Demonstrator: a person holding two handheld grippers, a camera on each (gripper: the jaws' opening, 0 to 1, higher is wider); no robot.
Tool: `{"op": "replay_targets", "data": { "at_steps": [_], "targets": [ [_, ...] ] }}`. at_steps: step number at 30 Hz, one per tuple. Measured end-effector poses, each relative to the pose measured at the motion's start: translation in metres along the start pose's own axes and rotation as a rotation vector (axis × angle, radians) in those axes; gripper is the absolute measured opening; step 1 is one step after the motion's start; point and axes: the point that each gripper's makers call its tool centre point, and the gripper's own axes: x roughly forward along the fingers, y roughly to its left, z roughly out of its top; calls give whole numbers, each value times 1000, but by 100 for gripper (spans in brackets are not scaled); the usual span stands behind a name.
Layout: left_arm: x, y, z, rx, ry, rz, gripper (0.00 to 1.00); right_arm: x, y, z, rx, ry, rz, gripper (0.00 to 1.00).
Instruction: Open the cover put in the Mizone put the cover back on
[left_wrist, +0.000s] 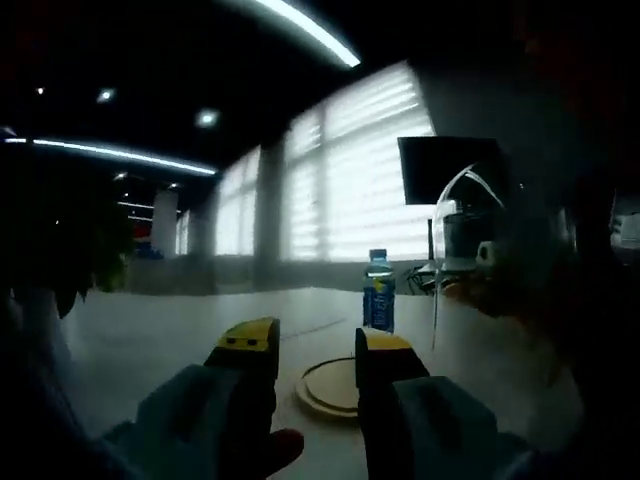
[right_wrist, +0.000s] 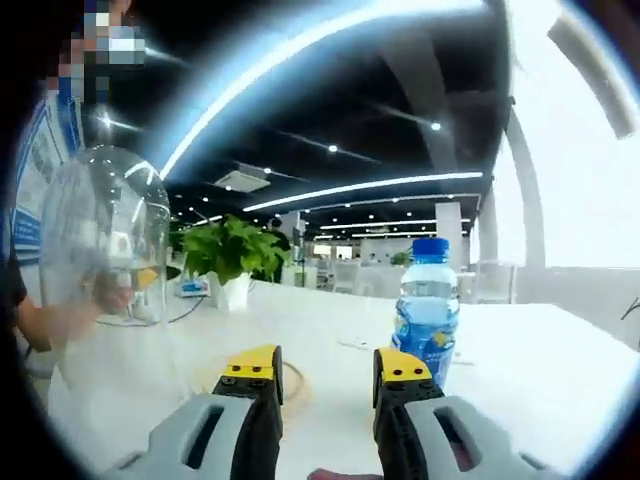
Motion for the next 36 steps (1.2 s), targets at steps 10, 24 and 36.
{"op": "replay_targets", "data": {
  "at_steps": [10, 24, 36],
  "targets": [
    [4, 18, -12, -55, 17, 99, 17, -6, -43, -8, -132, 44, -229, 6],
    [7, 23, -27, -42, 70, 137, 15, -5, -42, -11, 87, -2, -159, 15],
    [-1, 43, -15, 60, 20, 291, 6, -5, -33, -6, 104, -23, -137, 0]
  ]
}}
